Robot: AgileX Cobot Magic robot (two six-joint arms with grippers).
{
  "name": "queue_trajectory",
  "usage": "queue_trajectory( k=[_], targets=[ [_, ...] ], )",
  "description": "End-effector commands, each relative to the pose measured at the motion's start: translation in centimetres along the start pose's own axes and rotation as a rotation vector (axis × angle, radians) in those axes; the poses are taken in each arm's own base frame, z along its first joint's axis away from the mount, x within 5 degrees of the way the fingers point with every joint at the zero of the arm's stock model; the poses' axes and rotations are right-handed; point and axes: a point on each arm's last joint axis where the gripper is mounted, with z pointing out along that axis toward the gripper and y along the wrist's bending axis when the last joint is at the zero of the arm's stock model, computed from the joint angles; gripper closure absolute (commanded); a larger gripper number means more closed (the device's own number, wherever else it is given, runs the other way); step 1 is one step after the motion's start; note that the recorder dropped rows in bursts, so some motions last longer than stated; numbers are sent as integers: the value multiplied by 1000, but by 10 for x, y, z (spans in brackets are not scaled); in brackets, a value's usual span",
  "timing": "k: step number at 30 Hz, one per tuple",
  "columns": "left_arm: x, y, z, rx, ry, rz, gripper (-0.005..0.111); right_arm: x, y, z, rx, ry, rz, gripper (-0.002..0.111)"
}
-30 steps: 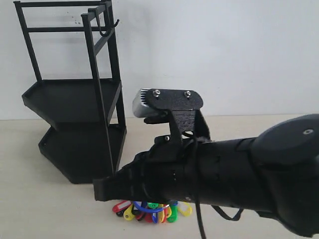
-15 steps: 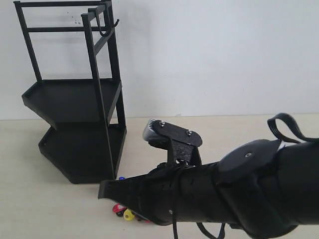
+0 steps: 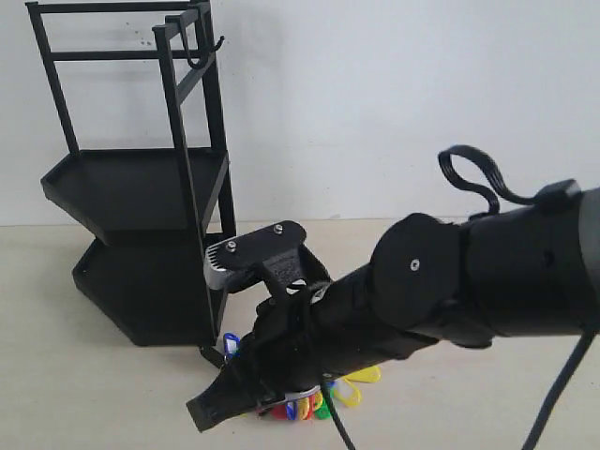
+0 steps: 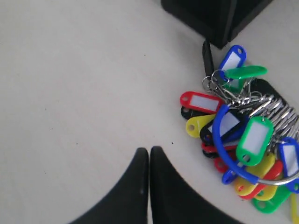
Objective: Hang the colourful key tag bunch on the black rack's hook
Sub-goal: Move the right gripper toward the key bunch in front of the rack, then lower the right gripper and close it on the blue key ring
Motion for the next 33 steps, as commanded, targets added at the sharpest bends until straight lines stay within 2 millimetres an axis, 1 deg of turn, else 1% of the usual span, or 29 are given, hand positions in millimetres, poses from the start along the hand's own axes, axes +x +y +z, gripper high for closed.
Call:
queue_trajectory(
  k=[1, 4, 5, 6, 7, 8, 9, 11, 14, 16, 18, 20, 22, 23, 28, 33],
  targets=[
    [-1, 0, 0, 1, -12, -2, 102, -3, 5, -8, 11, 185, -345, 109],
    [-1, 0, 0, 1, -12, -2, 102, 0, 7, -13, 68, 330, -558, 109],
    [-1, 0, 0, 1, -12, -2, 102, 2, 6, -15, 113, 389, -633, 109],
    [-1, 0, 0, 1, -12, -2, 102, 4, 3, -19, 213, 479, -716, 109],
    [-1, 0, 0, 1, -12, -2, 102, 2, -3, -25, 368, 532, -749, 109],
    [-1, 0, 0, 1, -12, -2, 102, -2, -5, -28, 484, 513, -732, 109],
    [-1, 0, 0, 1, -12, -2, 102, -5, -1, -28, 522, 476, -727, 109],
    [-1, 0, 0, 1, -12, -2, 102, -6, 9, -24, 481, 429, -735, 109],
    [-1, 0, 0, 1, -12, -2, 102, -3, 25, -9, 388, 372, -715, 108],
    [-1, 0, 0, 1, -12, -2, 102, -1, 33, 3, 355, 357, -688, 105],
    [-1, 0, 0, 1, -12, -2, 102, -1, 37, 16, 340, 363, -663, 96],
    [-1, 0, 0, 1, -12, -2, 102, -1, 37, 32, 333, 384, -652, 81],
    [-1, 0, 0, 1, -12, -2, 102, -1, 37, 46, 338, 404, -658, 68],
    [-1, 0, 0, 1, -12, -2, 102, -2, 37, 53, 338, 406, -660, 64],
    [-1, 0, 0, 1, -12, -2, 102, -3, 36, 79, 345, 433, -661, 64],
    [-1, 0, 0, 1, -12, -2, 102, -3, 30, 92, 407, 516, -683, 64]
  ],
)
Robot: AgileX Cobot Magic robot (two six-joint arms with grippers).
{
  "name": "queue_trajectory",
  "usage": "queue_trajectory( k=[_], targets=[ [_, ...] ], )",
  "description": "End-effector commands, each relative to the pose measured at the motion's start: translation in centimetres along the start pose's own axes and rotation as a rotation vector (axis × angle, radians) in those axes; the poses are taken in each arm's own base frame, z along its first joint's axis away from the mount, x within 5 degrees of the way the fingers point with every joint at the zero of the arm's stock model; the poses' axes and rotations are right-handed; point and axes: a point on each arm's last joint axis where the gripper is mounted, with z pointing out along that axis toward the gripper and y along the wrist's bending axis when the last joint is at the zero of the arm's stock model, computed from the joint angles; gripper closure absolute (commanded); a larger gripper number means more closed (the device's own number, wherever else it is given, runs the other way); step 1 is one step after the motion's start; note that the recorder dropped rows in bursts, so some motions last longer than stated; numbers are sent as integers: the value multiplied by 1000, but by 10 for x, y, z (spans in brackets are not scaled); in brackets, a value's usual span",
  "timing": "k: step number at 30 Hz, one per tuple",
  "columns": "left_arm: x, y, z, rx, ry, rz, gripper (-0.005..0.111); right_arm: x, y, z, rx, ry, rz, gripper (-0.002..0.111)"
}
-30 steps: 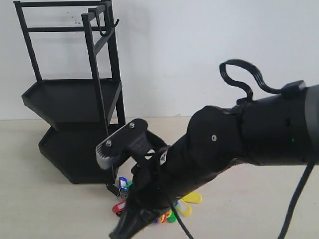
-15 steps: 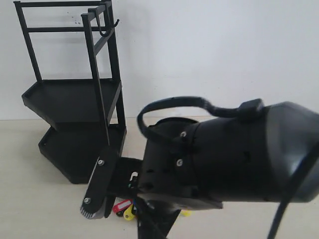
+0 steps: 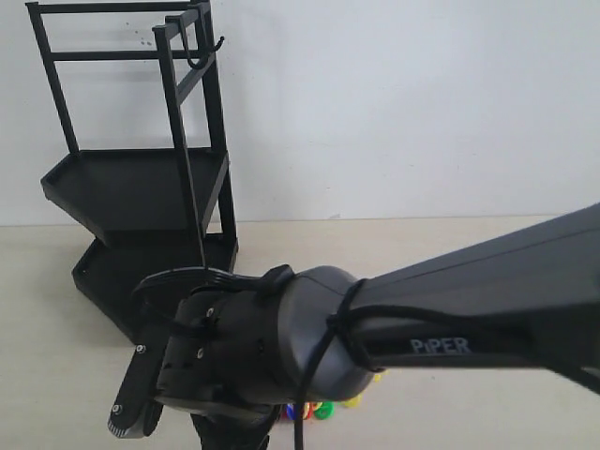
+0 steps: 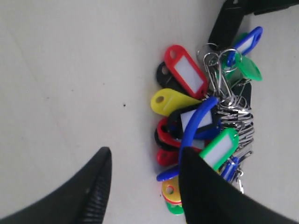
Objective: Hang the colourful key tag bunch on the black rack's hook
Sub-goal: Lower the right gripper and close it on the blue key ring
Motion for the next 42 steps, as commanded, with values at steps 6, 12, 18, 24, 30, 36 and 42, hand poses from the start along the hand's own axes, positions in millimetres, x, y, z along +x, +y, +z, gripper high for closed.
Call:
queue_trajectory(
  k=[6, 12, 18, 24, 30, 36, 42],
  targets=[
    [-1, 0, 0, 1, -12, -2, 102, -5, -4, 7, 34, 68, -29, 64],
    [-1, 0, 0, 1, -12, -2, 102, -2, -8, 11, 95, 114, -118, 64],
    [-1, 0, 0, 1, -12, -2, 102, -3, -9, 12, 101, 103, -142, 64],
    [-1, 0, 0, 1, -12, -2, 102, -5, -8, 12, 97, 77, -151, 64],
    [-1, 0, 0, 1, -12, -2, 102, -6, -8, 12, 95, 71, -150, 64],
    [-1, 0, 0, 1, -12, -2, 102, -4, -8, 12, 96, 85, -143, 64],
    [-1, 0, 0, 1, -12, -2, 102, -4, -8, 12, 96, 85, -140, 64]
  ],
)
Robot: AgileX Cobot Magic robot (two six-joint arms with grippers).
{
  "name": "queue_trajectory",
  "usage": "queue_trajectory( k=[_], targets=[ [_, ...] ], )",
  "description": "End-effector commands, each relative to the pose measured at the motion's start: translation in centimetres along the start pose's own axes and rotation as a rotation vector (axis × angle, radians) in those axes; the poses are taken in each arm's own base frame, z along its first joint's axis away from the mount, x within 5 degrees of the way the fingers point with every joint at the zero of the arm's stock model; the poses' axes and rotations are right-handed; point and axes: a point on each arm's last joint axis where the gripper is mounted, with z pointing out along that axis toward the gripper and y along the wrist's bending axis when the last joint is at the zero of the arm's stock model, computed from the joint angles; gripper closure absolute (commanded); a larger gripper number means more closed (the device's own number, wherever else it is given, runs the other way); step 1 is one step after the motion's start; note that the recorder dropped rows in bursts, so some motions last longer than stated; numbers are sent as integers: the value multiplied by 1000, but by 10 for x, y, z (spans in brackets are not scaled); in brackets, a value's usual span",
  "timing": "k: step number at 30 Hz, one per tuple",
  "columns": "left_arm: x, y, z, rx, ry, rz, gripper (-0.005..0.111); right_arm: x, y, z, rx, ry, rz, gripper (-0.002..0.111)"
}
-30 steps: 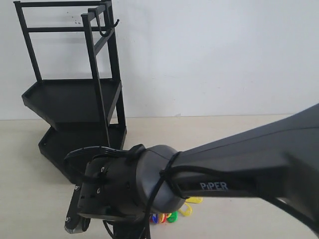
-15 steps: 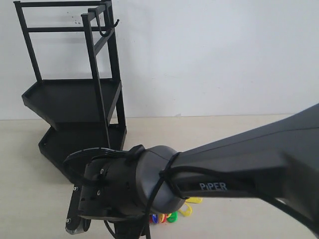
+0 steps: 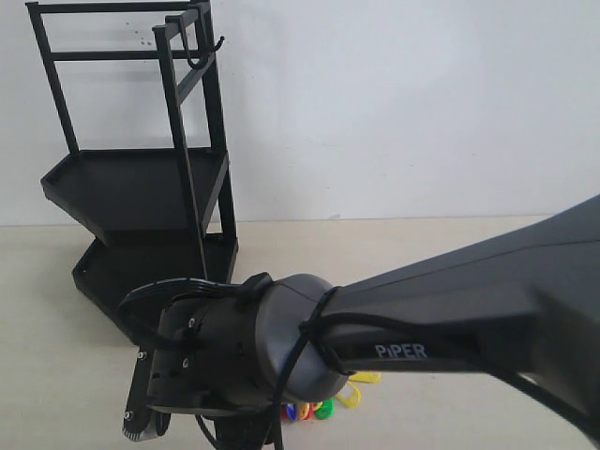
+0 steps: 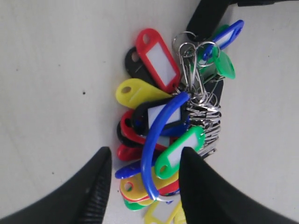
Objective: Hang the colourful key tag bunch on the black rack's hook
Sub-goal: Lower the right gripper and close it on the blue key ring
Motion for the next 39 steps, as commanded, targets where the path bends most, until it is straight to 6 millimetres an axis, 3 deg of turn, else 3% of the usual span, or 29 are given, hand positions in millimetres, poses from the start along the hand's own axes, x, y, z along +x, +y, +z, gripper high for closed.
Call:
queue_trajectory(
  k=[1, 21, 33, 39],
  targets=[
    [-1, 0, 0, 1, -12, -2, 102, 0, -1, 0, 6, 4, -2, 64],
    [-1, 0, 0, 1, -10, -2, 102, -8, 0, 1, 5, -78, -9, 64],
    [-1, 0, 0, 1, -13, -2, 102, -3, 0, 25, 83, -14, -17, 64],
    [-1, 0, 0, 1, -12, -2, 102, 13, -18, 39, 73, 29, 53, 64]
  ],
)
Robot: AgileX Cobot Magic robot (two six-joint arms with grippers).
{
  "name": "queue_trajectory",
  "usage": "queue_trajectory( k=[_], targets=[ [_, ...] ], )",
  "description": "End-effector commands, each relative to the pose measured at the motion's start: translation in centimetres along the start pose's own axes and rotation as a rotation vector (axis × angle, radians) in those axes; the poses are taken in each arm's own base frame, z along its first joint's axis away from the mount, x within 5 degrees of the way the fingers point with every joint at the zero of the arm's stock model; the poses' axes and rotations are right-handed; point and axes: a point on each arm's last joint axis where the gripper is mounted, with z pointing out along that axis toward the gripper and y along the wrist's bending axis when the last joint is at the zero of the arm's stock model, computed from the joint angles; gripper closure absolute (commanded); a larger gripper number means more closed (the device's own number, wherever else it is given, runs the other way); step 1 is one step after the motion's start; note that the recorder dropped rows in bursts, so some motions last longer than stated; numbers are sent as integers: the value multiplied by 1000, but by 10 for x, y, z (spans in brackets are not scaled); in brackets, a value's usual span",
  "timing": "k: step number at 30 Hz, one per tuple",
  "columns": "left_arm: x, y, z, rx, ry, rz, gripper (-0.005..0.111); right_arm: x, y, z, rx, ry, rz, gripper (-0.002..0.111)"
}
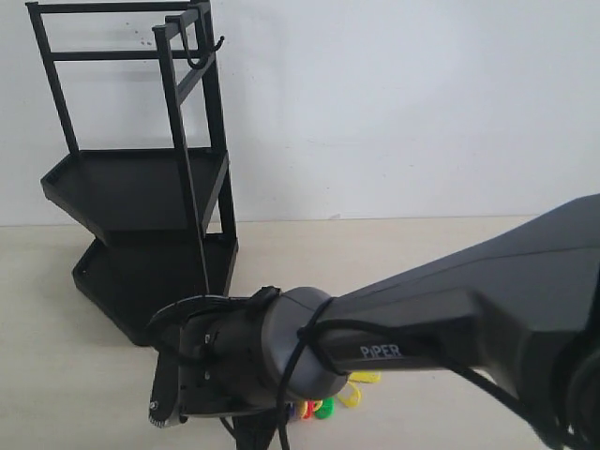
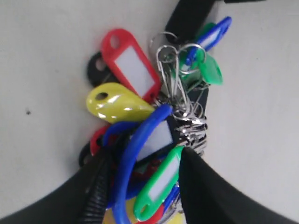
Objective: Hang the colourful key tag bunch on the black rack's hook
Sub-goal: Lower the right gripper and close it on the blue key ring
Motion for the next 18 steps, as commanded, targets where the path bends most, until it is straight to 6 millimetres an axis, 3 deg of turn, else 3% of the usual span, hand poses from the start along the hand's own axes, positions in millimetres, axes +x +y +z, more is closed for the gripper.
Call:
queue_trajectory(
  k=[1, 6, 11, 18],
  targets=[
    [-1, 0, 0, 1, -12, -2, 102, 8, -11, 7, -5, 22, 51, 64],
    [-1, 0, 0, 1, -12, -2, 102, 7, -11, 7, -8, 10, 51, 67],
    [-1, 0, 0, 1, -12, -2, 102, 8, -11, 7, -5, 21, 53, 109],
    [-1, 0, 0, 1, -12, -2, 102, 11, -12, 7, 11, 54, 61, 108]
  ],
)
